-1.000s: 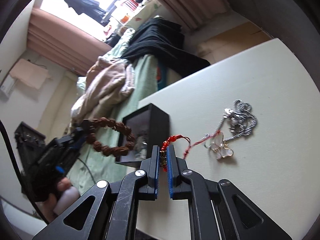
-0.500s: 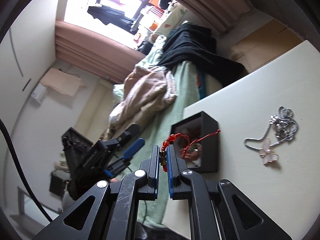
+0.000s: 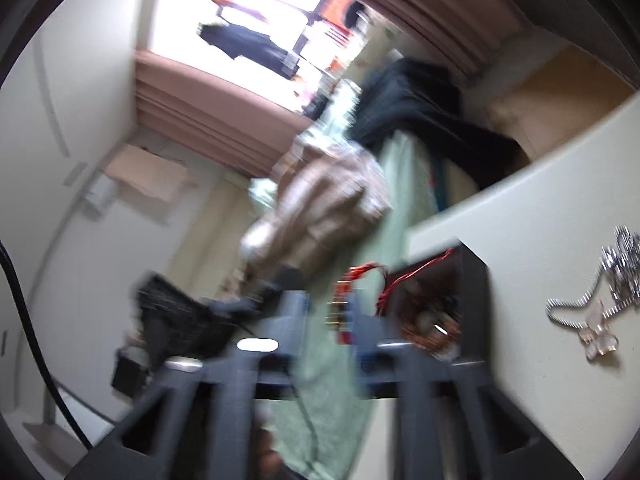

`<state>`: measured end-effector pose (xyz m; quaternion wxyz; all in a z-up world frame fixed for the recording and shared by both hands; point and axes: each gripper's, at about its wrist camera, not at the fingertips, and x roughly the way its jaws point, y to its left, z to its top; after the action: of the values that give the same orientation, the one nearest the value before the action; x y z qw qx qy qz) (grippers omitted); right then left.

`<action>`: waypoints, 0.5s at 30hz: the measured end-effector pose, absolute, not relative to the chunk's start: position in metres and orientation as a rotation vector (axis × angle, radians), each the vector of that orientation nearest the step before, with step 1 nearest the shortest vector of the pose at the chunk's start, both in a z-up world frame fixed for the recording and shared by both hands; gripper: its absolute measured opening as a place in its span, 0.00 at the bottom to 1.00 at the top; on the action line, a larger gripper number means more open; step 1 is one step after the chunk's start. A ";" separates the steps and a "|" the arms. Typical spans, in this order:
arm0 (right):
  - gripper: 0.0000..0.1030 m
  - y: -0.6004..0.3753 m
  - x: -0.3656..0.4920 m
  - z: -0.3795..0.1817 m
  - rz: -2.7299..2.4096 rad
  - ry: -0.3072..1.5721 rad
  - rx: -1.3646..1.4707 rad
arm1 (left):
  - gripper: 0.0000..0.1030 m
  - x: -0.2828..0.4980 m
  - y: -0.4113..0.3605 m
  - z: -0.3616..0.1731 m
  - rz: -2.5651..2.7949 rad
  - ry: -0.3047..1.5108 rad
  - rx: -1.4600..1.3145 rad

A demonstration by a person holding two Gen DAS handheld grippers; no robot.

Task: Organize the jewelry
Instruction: 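Drop the brown bracelet into the black box with the left tool while the right drops the red-cord bracelet in, then close the left tool on the white butterfly pendant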

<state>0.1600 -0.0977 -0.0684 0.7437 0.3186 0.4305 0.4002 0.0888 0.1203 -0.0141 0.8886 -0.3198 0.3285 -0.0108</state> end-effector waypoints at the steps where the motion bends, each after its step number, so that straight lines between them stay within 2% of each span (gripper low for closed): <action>1: 0.68 -0.099 0.162 -0.073 0.858 0.954 0.709 | 0.65 0.089 0.118 -0.014 -0.027 0.685 -0.663; 6: 0.69 -0.121 0.166 -0.078 0.831 0.985 0.739 | 0.65 0.090 0.104 -0.014 -0.048 0.693 -0.638; 8: 0.78 -0.134 0.165 -0.076 0.825 0.975 0.770 | 0.65 0.091 0.097 -0.014 -0.055 0.699 -0.625; 15: 0.78 -0.170 0.155 -0.071 0.813 0.940 0.840 | 0.65 0.093 0.065 -0.017 -0.095 0.728 -0.572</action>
<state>0.1547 -0.1703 -0.0713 0.7316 0.3818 0.4271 0.3695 0.0928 0.0650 -0.0167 0.8937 -0.2758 0.3510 -0.0458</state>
